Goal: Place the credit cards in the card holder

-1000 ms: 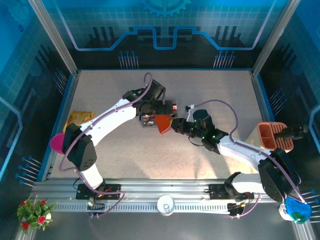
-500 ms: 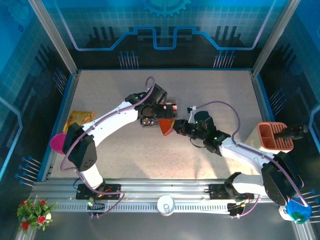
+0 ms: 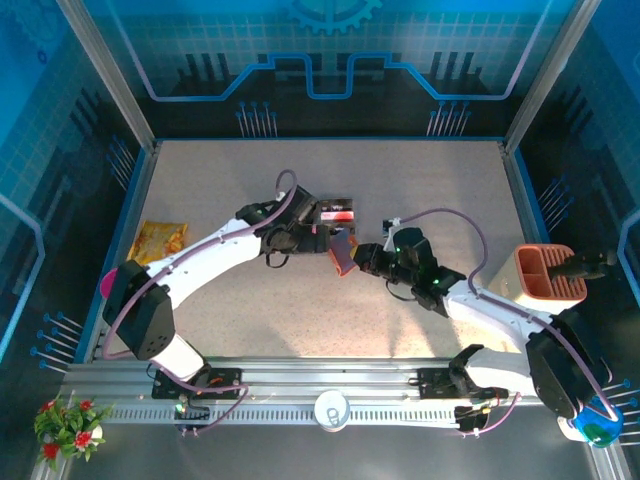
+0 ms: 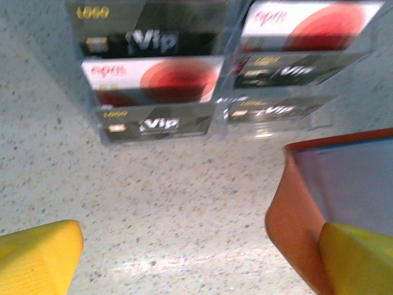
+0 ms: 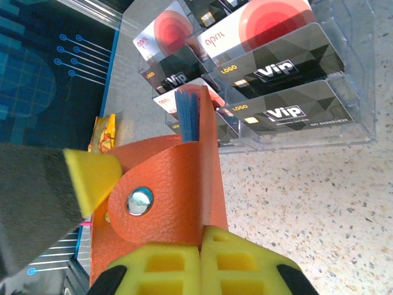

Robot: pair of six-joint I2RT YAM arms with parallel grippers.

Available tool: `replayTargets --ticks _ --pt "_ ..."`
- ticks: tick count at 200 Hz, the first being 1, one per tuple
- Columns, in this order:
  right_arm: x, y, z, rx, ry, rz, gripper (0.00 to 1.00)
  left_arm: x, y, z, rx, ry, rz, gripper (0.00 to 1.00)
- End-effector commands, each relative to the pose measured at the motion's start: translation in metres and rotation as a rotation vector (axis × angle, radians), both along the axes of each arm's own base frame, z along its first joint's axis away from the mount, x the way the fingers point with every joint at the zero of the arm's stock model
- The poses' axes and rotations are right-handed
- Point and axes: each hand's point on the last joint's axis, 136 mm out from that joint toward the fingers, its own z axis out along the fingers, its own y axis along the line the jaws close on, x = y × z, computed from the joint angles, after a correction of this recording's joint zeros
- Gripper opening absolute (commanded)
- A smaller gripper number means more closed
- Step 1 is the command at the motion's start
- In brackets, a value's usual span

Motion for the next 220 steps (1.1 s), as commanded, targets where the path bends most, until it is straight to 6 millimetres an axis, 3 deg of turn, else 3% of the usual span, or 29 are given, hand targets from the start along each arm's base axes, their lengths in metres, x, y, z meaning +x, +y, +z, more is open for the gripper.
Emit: replayTargets --ticks 1,39,129,178,220 --pt "0.005 -0.007 0.013 0.041 -0.032 -0.045 0.00 -0.014 0.016 -0.016 0.047 0.034 0.008 0.99" --pt "0.001 -0.003 0.011 0.076 -0.022 -0.045 0.00 -0.023 0.024 -0.036 0.085 0.067 -0.004 0.99" --pt "-0.014 0.029 -0.004 0.067 -0.015 -0.052 0.00 -0.017 0.020 -0.033 0.124 0.038 -0.052 0.99" --pt "-0.027 0.039 -0.019 0.033 -0.010 -0.091 0.00 -0.030 0.019 -0.038 0.169 0.059 -0.079 0.99" --pt "-0.035 0.040 -0.039 0.010 0.013 -0.142 0.00 -0.045 0.022 -0.057 0.203 0.101 -0.074 0.99"
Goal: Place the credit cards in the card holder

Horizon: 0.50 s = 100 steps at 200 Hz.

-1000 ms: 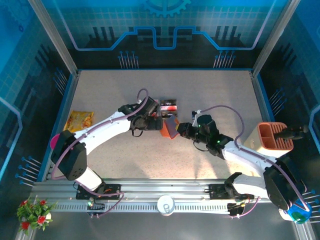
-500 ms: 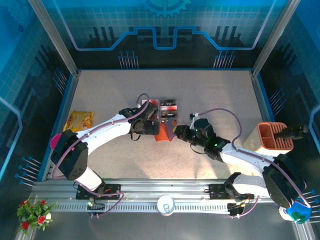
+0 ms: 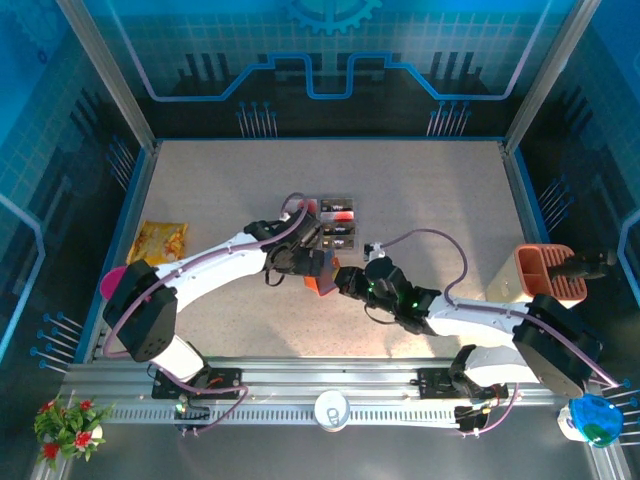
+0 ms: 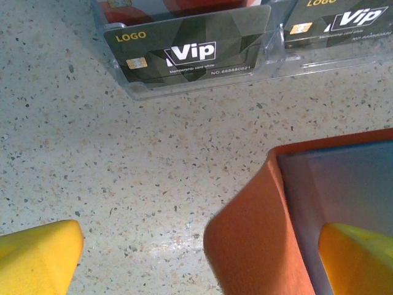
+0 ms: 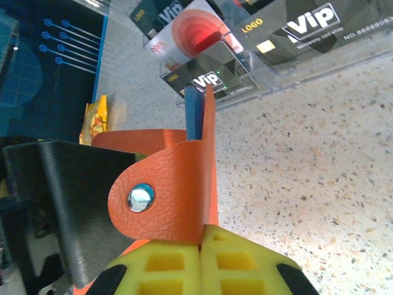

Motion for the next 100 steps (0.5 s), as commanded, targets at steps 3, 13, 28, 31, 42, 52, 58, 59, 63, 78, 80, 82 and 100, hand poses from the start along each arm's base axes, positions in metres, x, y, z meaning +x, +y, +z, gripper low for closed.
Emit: replayTargets --ticks 3,13,28,31,42,52,58,59,63,78,80,82,100 --pt "0.003 -0.004 -0.006 0.004 -0.018 -0.091 0.00 -0.014 0.011 -0.018 0.069 0.045 0.014 0.99" --pt "0.001 -0.005 -0.013 -0.012 -0.009 -0.109 0.00 -0.017 0.013 -0.023 0.082 0.048 0.019 0.99" --pt "-0.002 -0.008 -0.024 -0.022 0.002 -0.141 0.00 -0.022 0.018 -0.031 0.105 0.060 0.025 0.99" --pt "-0.002 -0.008 -0.025 -0.021 0.003 -0.149 0.00 -0.023 0.019 -0.032 0.110 0.061 0.026 0.99" --pt "-0.005 -0.010 -0.033 -0.025 0.007 -0.178 0.00 -0.026 0.021 -0.038 0.127 0.071 0.028 0.99" --pt "-0.006 -0.011 -0.038 -0.027 0.006 -0.196 0.00 -0.029 0.024 -0.043 0.148 0.081 0.026 0.99" --pt "-0.007 -0.012 -0.041 -0.030 0.006 -0.205 0.00 -0.031 0.027 -0.046 0.163 0.085 0.026 0.99" --pt "-0.007 -0.011 -0.041 -0.031 0.006 -0.206 0.00 -0.031 0.027 -0.047 0.165 0.087 0.025 0.99" --pt "-0.008 -0.012 -0.043 -0.034 0.006 -0.213 0.00 -0.032 0.028 -0.048 0.175 0.091 0.024 0.99" --pt "-0.009 -0.013 -0.046 -0.047 0.000 -0.229 0.00 -0.035 0.034 -0.054 0.210 0.099 0.022 0.99" --pt "-0.010 -0.013 -0.046 -0.049 -0.001 -0.230 0.00 -0.035 0.034 -0.055 0.215 0.101 0.023 0.99" --pt "-0.010 -0.014 -0.047 -0.053 -0.001 -0.231 0.00 -0.035 0.035 -0.055 0.220 0.101 0.024 0.99" --pt "-0.011 -0.015 -0.048 -0.063 -0.005 -0.240 0.00 -0.035 0.040 -0.060 0.258 0.108 0.023 0.99"
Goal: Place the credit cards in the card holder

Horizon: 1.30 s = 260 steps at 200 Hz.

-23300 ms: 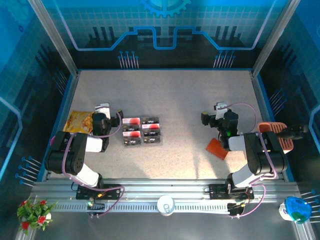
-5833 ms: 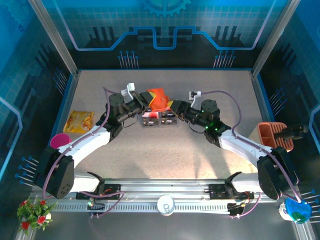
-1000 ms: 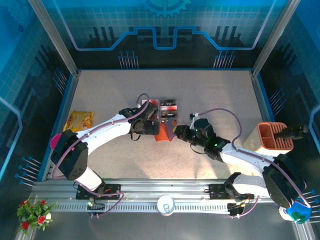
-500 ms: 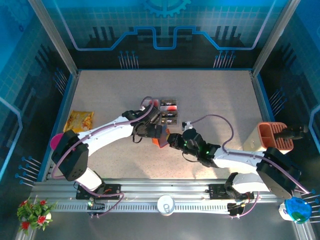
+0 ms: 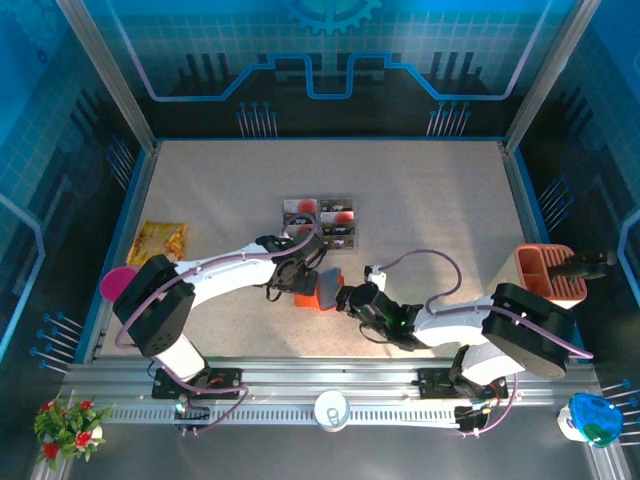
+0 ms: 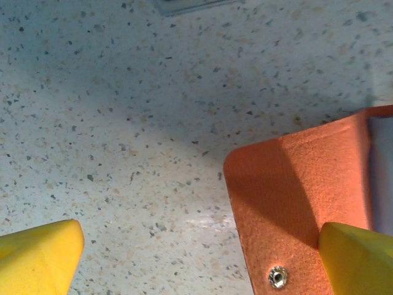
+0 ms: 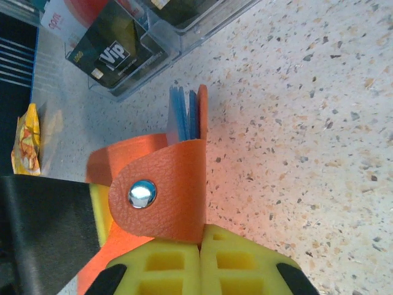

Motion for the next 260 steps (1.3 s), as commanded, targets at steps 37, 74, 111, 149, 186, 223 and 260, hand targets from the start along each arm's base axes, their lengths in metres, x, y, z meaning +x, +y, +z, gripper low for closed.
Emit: replayTargets --ticks 37,74,111,149,186,223,260 --pt "0.006 -0.008 0.001 0.006 -0.041 -0.102 0.00 -0.001 0.024 -0.018 0.184 0.025 -0.004 0.99" --pt "0.003 -0.004 -0.009 0.015 -0.018 -0.094 0.00 0.005 0.030 -0.025 0.270 0.028 -0.023 0.99" --pt "0.003 0.000 -0.001 0.007 -0.037 -0.062 0.22 0.010 0.030 -0.018 0.276 0.001 -0.026 0.99" --pt "0.006 -0.014 0.026 -0.076 -0.083 -0.034 0.45 0.013 0.025 -0.006 0.237 -0.029 -0.021 0.99" --pt "0.012 -0.035 0.043 -0.177 -0.071 0.033 0.51 0.012 0.021 0.001 0.192 -0.047 -0.012 0.99" --pt "0.018 -0.030 0.043 -0.233 -0.003 0.178 0.55 0.010 0.018 0.006 0.156 -0.060 0.002 0.99" --pt "0.021 -0.013 0.034 -0.318 0.065 0.289 0.57 0.011 0.017 0.007 0.150 -0.065 0.005 0.99"
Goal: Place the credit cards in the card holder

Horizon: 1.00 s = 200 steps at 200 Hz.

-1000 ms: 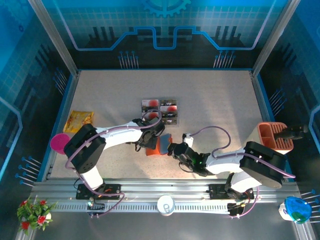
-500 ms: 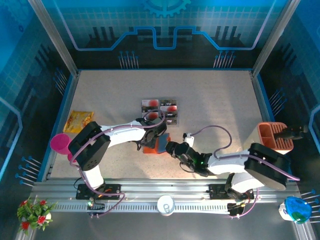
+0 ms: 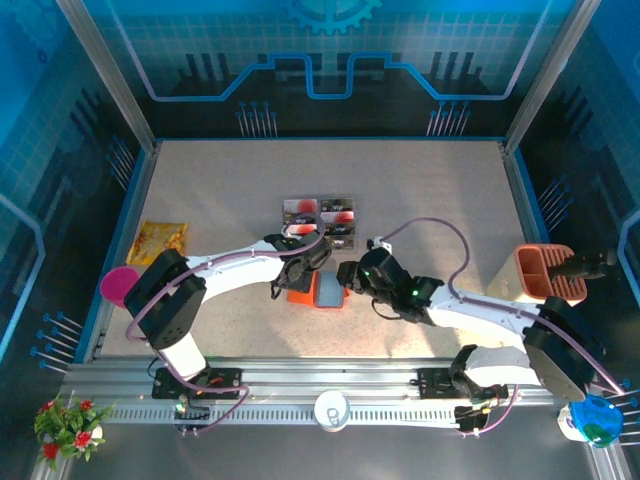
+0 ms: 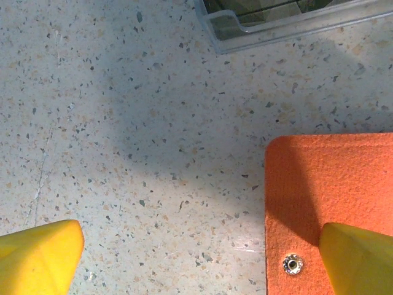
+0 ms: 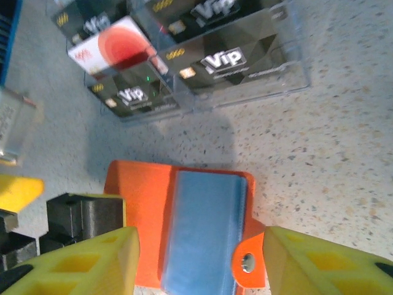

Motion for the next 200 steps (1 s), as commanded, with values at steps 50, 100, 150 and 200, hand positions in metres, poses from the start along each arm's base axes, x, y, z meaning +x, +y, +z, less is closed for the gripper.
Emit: replayTargets --ticks 50,100,150,200 --pt "-0.009 -0.003 -0.035 -0.196 0.127 0.082 0.54 -0.007 0.002 0.000 -0.005 0.009 0.008 0.99" --pt "-0.009 -0.004 -0.043 -0.220 0.143 0.097 0.45 -0.009 0.003 -0.004 -0.006 0.018 0.008 0.99" --pt "-0.012 -0.004 -0.061 -0.229 0.193 0.101 0.26 -0.010 0.002 -0.006 -0.012 0.019 0.014 0.99" --pt "-0.009 -0.017 -0.060 -0.201 0.202 0.048 0.00 -0.012 0.007 -0.010 0.005 0.020 0.017 0.99"
